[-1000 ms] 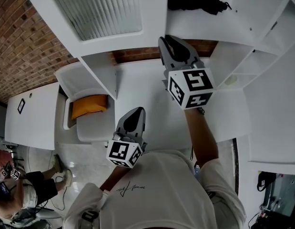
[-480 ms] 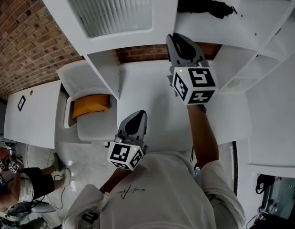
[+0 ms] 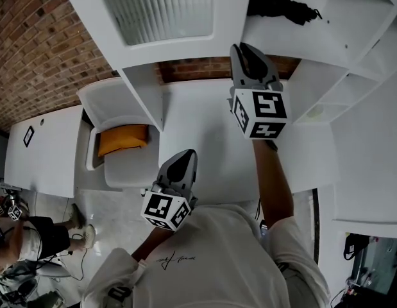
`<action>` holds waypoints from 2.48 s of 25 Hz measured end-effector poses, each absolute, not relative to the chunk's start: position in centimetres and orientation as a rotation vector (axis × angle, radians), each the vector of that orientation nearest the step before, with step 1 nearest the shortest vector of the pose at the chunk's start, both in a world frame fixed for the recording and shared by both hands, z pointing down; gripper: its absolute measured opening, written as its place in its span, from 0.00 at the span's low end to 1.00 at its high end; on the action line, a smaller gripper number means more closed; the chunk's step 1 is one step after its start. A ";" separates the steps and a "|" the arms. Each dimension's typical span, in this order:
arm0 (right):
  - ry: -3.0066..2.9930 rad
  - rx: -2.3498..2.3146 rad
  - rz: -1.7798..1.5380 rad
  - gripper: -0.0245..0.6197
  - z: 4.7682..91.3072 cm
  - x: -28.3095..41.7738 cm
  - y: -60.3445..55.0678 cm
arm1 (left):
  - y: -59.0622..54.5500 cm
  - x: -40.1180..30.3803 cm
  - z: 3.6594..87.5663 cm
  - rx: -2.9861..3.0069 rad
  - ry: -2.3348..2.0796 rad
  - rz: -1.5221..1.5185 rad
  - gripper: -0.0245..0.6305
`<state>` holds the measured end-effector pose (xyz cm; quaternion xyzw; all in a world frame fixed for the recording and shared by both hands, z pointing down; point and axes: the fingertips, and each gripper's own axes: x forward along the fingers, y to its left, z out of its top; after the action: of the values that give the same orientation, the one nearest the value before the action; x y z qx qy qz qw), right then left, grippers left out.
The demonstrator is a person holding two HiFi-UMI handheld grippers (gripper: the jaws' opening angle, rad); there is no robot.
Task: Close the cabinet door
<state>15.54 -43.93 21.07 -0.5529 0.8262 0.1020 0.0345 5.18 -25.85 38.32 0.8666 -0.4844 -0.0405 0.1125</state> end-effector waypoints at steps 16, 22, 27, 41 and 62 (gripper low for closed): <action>2.565 -1.850 0.417 0.11 23.0 15.5 -42.7 | -23.1 2.8 37.1 2.549 -1.434 -0.108 0.06; 2.566 -1.856 0.294 0.10 25.5 15.7 -40.7 | -22.3 1.5 38.0 2.560 -1.445 -0.031 0.06; 2.588 -1.866 0.224 0.09 27.7 15.1 -38.2 | -21.3 0.2 38.4 2.547 -1.443 -0.023 0.06; 2.657 -1.858 0.100 0.08 31.4 13.3 -30.9 | -18.9 -1.6 37.8 2.593 -1.394 -0.039 0.06; 2.687 -1.868 -0.035 0.07 34.0 11.7 -19.7 | -13.8 -4.9 36.0 2.624 -1.376 -0.116 0.06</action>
<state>11.71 -19.72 34.02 -0.5695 0.8193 -0.0107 -0.0656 -4.90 -13.84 36.03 0.8815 -0.4622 -0.0388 0.0879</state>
